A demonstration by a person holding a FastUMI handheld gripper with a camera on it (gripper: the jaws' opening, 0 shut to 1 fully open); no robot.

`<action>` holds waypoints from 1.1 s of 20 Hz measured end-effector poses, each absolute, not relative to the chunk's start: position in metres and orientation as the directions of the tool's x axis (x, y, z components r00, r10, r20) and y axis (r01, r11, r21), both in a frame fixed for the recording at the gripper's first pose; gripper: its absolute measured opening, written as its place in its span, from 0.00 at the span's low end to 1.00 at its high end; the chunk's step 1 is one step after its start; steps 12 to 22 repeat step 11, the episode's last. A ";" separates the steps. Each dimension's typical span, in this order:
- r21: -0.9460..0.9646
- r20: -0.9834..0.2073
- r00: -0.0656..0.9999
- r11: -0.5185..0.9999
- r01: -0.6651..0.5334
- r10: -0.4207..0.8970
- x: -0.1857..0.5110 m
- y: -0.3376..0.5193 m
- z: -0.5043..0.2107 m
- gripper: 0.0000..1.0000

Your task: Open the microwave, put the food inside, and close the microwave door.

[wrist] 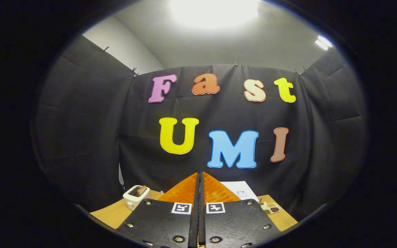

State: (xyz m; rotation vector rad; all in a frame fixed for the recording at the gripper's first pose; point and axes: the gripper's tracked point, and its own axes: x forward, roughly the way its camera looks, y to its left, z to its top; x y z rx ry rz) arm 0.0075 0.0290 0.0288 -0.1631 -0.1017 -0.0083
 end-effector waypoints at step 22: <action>-0.126 0.120 0.992 0.991 0.043 -0.028 0.013 0.023 0.041 0.96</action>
